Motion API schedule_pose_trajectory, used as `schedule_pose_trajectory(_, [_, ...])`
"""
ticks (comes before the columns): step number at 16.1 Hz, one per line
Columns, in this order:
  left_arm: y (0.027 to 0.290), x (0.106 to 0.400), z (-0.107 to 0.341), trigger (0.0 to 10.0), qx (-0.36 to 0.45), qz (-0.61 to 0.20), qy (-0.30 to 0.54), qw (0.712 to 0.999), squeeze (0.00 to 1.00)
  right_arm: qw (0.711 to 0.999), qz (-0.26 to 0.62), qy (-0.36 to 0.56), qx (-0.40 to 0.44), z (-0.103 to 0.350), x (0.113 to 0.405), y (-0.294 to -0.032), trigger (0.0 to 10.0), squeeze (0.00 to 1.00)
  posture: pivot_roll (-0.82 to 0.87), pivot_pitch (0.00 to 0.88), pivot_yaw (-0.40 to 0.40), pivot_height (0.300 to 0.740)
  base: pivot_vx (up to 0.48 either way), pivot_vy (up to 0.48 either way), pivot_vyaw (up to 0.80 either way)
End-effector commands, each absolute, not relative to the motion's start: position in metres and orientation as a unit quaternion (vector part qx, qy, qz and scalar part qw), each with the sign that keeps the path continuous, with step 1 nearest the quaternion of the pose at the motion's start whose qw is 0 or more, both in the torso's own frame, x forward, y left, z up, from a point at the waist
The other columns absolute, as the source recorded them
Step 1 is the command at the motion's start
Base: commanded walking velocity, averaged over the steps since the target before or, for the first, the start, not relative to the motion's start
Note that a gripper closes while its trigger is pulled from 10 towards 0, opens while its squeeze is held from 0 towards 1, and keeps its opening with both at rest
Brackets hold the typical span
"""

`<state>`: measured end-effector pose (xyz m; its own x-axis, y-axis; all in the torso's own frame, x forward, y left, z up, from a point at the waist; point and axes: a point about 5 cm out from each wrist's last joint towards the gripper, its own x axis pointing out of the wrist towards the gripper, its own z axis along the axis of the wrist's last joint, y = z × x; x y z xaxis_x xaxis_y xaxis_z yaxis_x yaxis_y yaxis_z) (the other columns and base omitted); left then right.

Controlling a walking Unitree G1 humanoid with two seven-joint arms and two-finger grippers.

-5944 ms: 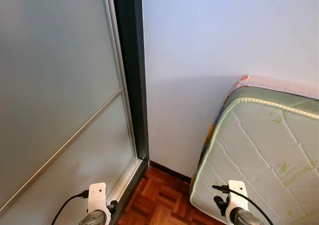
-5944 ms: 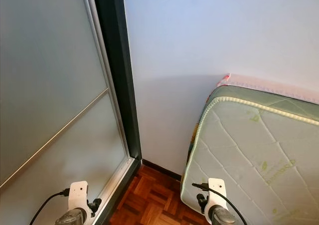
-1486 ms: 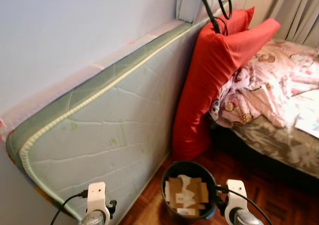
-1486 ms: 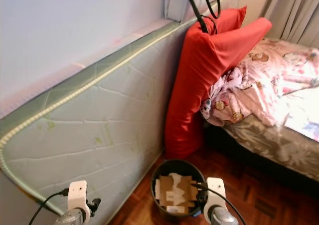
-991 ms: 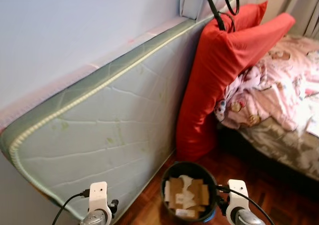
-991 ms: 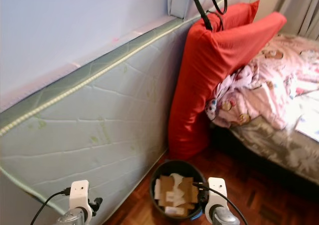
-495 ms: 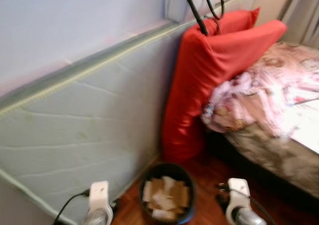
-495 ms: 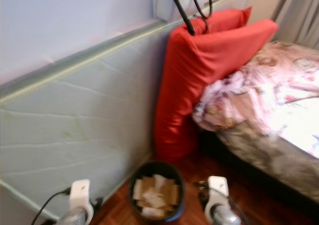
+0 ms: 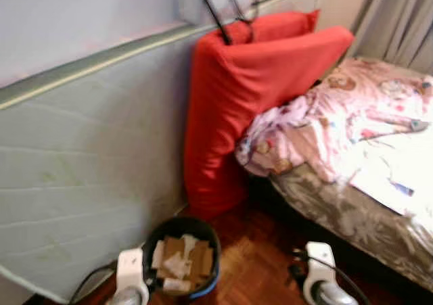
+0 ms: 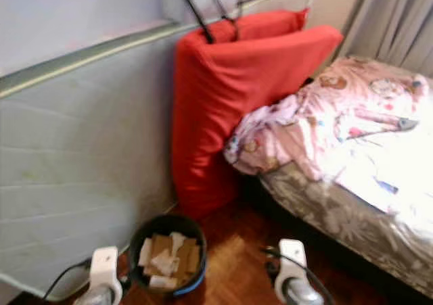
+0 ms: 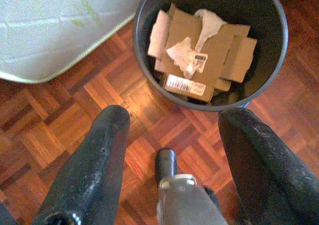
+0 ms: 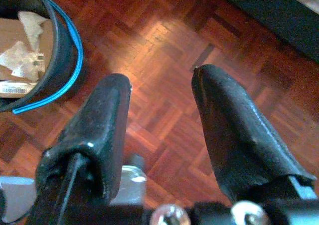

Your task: Clean up the room

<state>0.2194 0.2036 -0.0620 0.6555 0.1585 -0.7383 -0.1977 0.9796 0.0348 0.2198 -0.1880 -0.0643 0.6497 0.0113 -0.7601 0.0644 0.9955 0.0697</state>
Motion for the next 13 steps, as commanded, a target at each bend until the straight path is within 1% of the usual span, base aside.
schedule_pose_trajectory(1, [0.2015, 0.1939, -0.0739, 10.0, -0.061, 0.082, 0.391, 0.915, 0.00, 0.903, 0.004, 0.429, 0.015, -0.0516, 0.2378, -0.2021, 10.0, 0.00, -0.03, 0.000, -0.097, 0.736, 0.000, -0.424, 0.00])
schedule_pose_trajectory(2, [0.2017, 0.1937, -0.0739, 10.0, -0.061, 0.082, 0.391, 0.915, 0.00, 0.903, 0.008, 0.430, 0.004, -0.0513, 0.2380, -0.2026, 10.0, 0.00, -0.03, 0.000, -0.097, 0.736, 0.000, -0.428, 0.00])
schedule_pose_trajectory(13, [0.2017, 0.1937, -0.0739, 10.0, -0.061, 0.082, 0.391, 0.915, 0.00, 0.903, 0.008, 0.430, 0.004, -0.0513, 0.2380, -0.2026, 10.0, 0.00, -0.03, 0.000, -0.097, 0.736, 0.000, -0.428, 0.00])
